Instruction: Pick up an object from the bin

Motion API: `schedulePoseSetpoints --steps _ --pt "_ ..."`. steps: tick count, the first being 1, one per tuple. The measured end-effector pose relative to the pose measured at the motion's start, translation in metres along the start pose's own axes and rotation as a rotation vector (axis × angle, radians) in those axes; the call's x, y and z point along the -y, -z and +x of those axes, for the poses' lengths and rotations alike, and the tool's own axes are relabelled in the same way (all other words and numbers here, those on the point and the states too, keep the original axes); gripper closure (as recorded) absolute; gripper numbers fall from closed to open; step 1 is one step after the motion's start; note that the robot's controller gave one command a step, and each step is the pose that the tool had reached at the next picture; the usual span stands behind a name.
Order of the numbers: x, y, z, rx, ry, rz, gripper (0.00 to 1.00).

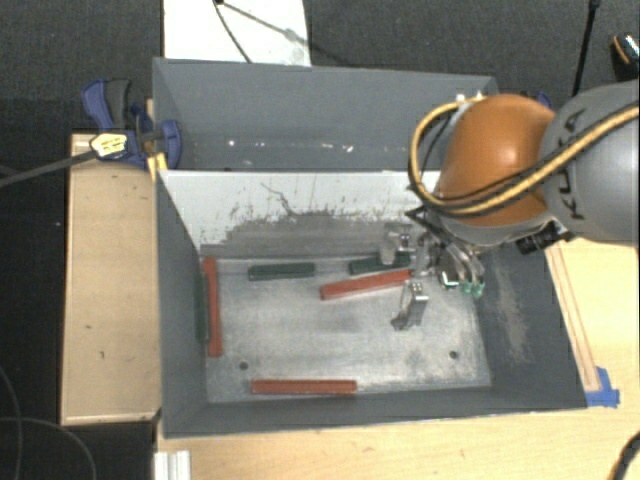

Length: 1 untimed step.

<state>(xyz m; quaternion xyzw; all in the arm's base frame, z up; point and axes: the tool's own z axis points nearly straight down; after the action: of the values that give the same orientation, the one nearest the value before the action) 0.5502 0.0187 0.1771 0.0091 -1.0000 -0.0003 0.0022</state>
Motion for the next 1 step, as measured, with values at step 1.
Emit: schedulePoseSetpoints --steps 1 --pt "-0.0080 -0.1100 -0.0426 0.003 0.109 0.000 0.00"
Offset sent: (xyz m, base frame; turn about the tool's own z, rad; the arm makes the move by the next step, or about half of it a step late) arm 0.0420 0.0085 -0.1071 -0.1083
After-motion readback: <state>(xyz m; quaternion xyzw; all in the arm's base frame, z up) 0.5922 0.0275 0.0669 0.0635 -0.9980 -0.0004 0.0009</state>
